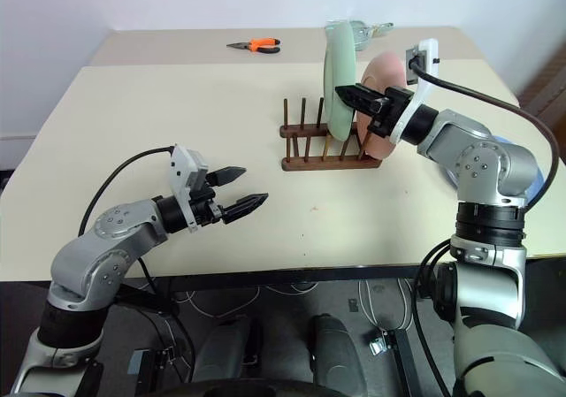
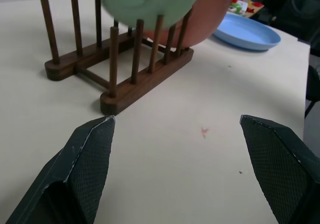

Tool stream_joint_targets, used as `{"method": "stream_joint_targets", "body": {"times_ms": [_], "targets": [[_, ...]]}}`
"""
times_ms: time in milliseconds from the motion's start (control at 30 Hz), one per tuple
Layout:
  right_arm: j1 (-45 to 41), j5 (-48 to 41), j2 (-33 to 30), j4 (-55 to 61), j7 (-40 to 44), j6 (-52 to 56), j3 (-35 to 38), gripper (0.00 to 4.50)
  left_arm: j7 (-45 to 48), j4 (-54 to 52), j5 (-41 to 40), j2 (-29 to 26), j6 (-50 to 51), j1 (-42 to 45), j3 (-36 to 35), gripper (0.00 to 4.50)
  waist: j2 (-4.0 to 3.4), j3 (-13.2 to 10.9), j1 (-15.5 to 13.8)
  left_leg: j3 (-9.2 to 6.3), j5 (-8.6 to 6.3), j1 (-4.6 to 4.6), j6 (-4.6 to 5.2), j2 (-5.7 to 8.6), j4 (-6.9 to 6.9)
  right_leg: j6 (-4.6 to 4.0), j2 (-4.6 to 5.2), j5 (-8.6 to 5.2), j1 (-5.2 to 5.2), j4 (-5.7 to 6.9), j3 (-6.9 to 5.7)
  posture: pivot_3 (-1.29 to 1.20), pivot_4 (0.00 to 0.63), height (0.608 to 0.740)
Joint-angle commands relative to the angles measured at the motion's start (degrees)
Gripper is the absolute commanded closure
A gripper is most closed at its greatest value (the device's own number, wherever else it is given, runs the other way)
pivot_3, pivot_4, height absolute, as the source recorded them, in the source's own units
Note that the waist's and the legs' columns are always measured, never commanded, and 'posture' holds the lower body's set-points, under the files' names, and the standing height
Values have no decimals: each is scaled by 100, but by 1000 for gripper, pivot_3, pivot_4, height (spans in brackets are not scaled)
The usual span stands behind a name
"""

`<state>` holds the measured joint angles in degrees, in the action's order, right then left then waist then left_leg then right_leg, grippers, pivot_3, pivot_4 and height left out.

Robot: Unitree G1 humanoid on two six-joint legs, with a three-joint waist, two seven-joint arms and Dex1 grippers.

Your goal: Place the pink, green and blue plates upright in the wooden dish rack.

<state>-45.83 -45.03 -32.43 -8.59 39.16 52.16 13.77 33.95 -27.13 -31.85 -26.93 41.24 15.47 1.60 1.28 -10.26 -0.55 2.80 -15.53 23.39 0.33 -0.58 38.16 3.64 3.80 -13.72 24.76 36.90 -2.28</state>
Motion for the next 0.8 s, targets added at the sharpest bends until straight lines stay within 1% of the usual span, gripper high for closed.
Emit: {"method": "stream_joint_targets", "body": {"times_ms": [33, 100, 200, 233, 333, 400, 467, 533, 600, 633, 667, 733, 767, 800], "targets": [[-188, 97, -69, -36, 144, -119, -8, 4177, -39, -201, 5, 8, -8, 24, 84, 328, 0, 0, -1, 0, 0, 0, 0, -1, 0, 0, -1, 0, 0, 0, 0, 0, 150, 740], [-213, 289, -79, -54, 153, -303, -83, 3470, -53, -200, 6, 2, -6, 31, 90, 312, 0, 0, -1, -1, 0, 0, 0, -1, 0, 0, -2, 0, 0, 0, 1, 0, 150, 740], [-208, 734, -113, 40, 154, -846, -251, 2094, -65, -201, 7, -14, -18, 44, 100, 312, 0, 0, 0, 0, 0, 0, 0, -2, 0, 0, -3, 0, 0, 0, 1, 0, 150, 740], [-153, 901, -227, 212, 290, -1045, -376, 1597, -75, -204, 6, -13, -17, 44, 100, 312, 0, 0, 0, 0, 0, 0, 0, -2, 0, 0, -4, 0, 0, 0, 1, 0, 150, 740], [-43, 1361, -537, 510, 533, -1476, -669, 1597, -91, -206, 8, -17, -18, 44, 103, 312, -3, -2, -10, 0, 0, 0, 0, -2, 0, 1, -6, 0, 1, 0, 2, 0, 150, 740], [94, 1627, -968, 848, 755, -1707, -733, 1597, -96, -218, 0, -28, -13, 45, 96, 312, -3, -2, -28, -2, 0, 1, 0, -2, 0, 1, -7, -1, 1, -2, 2, 0, 150, 740], [277, 1685, -1351, 1175, 980, -1821, -640, 1597, -107, -236, -16, -36, -1, 47, 79, 312, -2, -3, -35, -4, 0, 4, 1, -1, 2, 1, -6, -1, 0, -6, 1, 0, 150, 740], [534, 1627, -1701, 1461, 1210, -1917, -427, 1597, -110, -242, -23, -46, 1, 51, 71, 312, -2, -3, -19, -3, -2, 5, 3, -1, 2, 1, -5, -1, -1, -11, 2, 0, 150, 740], [939, 1286, -2215, 1573, 1456, -1541, 267, 1597, -22, -221, -11, -94, -20, 88, 122, 312, -2, -3, -23, -3, -2, 4, 4, -3, 1, 1, -7, -1, -3, -15, 2, 0, 150, 740], [1142, 1206, -2392, 1533, 1469, -1371, 547, 1332, 46, -210, 13, -131, -39, 108, 184, 312, -2, -3, -36, -4, -2, 3, 4, -4, 1, 1, -8, -1, -5, -16, 2, 0, 150, 740], [1470, 1303, -2591, 1472, 1499, -1342, 723, 1034, 138, -196, 42, -169, -61, 129, 273, 312, -2, -3, -50, -6, -2, 3, 4, -4, 1, 1, -8, -1, -7, -18, 1, 0, 150, 740], [2230, 1838, -2908, 1373, 1471, -1640, 735, 267, 348, -162, 91, -242, -117, 172, 468, 312, -2, -1, -40, -7, -3, -1, 5, -5, 1, -1, -8, -2, -16, -32, 0, 0, 150, 740], [2551, 2168, -3027, 1294, 1362, -1824, 635, 64, 455, -135, 90, -264, -139, 200, 545, 312, -2, 1, -30, -8, -4, -2, 7, -8, 1, -2, -8, -2, -24, -43, 0, 0, 150, 740], [2795, 2482, -3111, 1185, 1217, -2007, 502, 64, 544, -104, 96, -279, -165, 230, 609, 312, -2, 1, -18, -6, -5, -4, 9, -13, 1, -6, -9, -3, -31, -56, 0, 0, 150, 740]]}}
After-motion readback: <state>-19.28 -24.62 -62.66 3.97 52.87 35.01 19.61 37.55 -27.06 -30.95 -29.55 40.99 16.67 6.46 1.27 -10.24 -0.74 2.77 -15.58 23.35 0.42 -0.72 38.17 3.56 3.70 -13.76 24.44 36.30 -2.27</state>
